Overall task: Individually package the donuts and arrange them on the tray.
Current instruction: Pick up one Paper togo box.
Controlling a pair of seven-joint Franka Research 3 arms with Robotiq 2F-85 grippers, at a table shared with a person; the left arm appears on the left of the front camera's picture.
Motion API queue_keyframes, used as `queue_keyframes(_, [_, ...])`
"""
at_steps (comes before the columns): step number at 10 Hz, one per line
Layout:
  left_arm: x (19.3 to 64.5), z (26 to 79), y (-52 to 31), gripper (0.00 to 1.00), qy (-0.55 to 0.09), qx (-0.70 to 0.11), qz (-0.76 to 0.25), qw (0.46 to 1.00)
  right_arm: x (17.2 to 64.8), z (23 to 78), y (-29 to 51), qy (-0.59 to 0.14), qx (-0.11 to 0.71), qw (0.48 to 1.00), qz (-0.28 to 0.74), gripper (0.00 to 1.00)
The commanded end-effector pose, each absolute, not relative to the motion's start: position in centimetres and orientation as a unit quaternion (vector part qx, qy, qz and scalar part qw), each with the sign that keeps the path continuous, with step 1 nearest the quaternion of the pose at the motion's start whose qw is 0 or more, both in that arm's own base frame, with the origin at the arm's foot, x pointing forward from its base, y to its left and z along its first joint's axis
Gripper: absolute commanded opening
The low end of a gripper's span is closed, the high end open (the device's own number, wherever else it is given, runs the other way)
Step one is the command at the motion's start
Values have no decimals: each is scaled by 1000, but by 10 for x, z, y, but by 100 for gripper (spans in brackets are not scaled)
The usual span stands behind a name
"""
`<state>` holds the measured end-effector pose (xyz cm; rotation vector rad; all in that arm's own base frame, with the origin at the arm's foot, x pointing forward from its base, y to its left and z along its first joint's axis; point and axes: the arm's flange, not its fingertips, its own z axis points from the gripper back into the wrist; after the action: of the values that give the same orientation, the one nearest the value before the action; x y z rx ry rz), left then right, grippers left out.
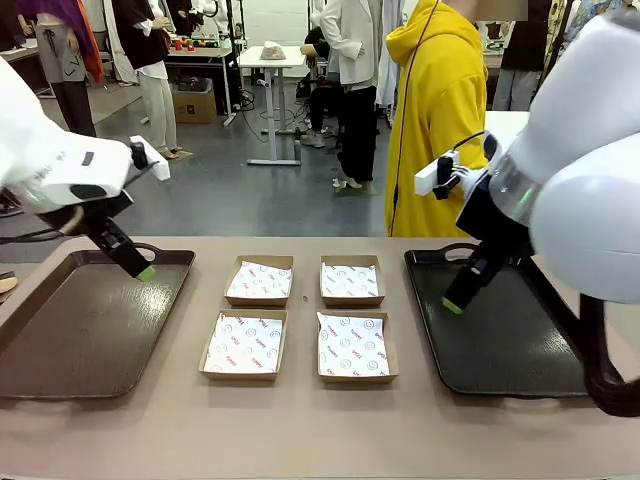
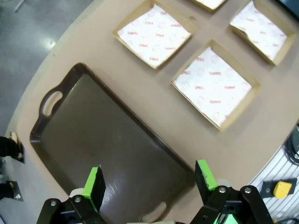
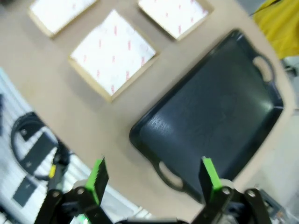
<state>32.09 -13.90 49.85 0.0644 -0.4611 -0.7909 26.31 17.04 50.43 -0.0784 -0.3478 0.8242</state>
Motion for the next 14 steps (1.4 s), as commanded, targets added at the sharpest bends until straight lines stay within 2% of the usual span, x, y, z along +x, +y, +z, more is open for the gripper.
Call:
queue_keyframes(1, [216,427,-94,100,-239,37,-379,893,200,422,124,-188,-52,902,385,100])
queue_keyframes(2, [321,498,-139,100,-223,31,-382,897,263,504,170,-168,-38,901,398,100])
queue_keyframes(6, [321,498,-139,100,-223,31,-382,897,256,509,168,-167,-43,901,399,100])
queue_keyframes(7, [316,501,-138,100,-216,32,-383,898,259,502,157,-174,75,910,369,100])
queue_keyframes(8, [326,499,-119,100,-223,-132,-317,912,260,498,135,-194,227,901,316,100])
queue_keyframes(9, [329,496,-102,100,-211,-257,-249,909,257,494,110,-214,360,872,254,100])
queue_keyframes(10, [329,492,-86,100,-203,-341,-202,895,253,488,80,-238,465,834,176,100])
queue_keyframes(12, [325,483,-57,100,-188,-438,-128,870,229,470,27,-274,594,752,83,100])
queue_keyframes(14, [319,466,-16,100,-168,-532,-48,828,203,435,-29,-275,677,683,6,100])
